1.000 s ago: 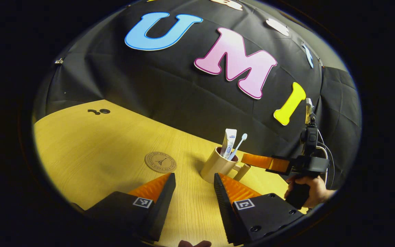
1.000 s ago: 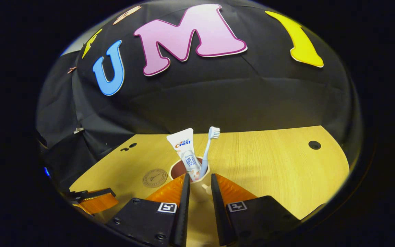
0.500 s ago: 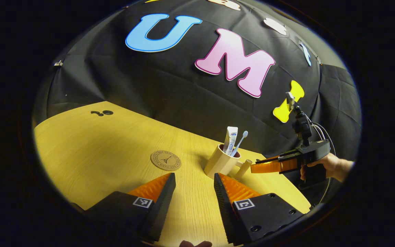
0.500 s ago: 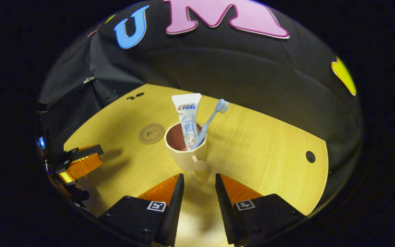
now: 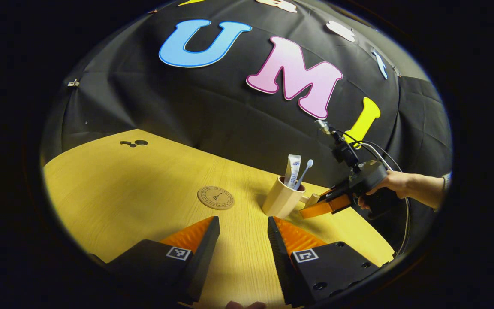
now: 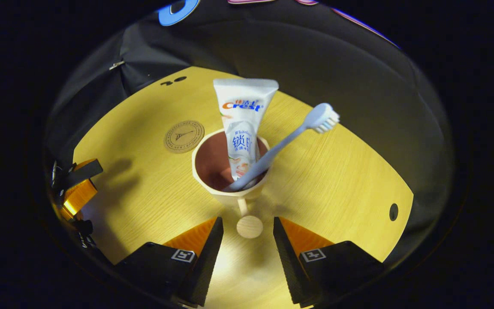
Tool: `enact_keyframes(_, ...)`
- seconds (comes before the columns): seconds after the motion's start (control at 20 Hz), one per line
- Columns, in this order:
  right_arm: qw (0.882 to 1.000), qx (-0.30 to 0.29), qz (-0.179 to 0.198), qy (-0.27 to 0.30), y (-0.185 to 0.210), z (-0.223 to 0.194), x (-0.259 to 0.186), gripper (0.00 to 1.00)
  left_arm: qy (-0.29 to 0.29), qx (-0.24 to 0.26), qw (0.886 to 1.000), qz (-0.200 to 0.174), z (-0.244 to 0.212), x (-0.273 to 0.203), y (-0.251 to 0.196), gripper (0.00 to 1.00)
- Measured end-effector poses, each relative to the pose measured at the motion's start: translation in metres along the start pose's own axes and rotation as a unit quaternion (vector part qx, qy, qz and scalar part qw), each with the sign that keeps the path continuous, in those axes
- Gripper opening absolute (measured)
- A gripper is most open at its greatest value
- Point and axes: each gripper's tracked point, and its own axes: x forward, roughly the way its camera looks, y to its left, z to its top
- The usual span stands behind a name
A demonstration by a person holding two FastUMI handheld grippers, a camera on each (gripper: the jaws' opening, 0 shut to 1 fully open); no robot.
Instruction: Put the toothbrush and toothpaste on the desktop into the cup, then pick up the cup and place it on the coaster on the desktop.
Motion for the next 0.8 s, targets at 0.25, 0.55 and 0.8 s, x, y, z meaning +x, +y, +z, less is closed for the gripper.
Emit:
enact_keyframes(0.25, 0.999, -0.018, 0.002, 0.028, 0.002, 0.005, 0.024, 0.75, 0.003, -0.007, 1.0, 0.008, -0.003, 0.001, 0.007, 0.71)
enact_keyframes(0.55, 0.998, -0.008, -0.007, 0.058, -0.003, 0.004, 0.043, 0.52, 0.007, -0.011, 1.0, 0.012, -0.01, 0.0, 0.013, 0.71)
enact_keyframes(0.8, 0.998, -0.003, -0.009, 0.058, -0.003, 0.006, 0.045, 0.33, 0.01, -0.016, 1.0, 0.016, -0.009, 0.0, 0.017, 0.71)
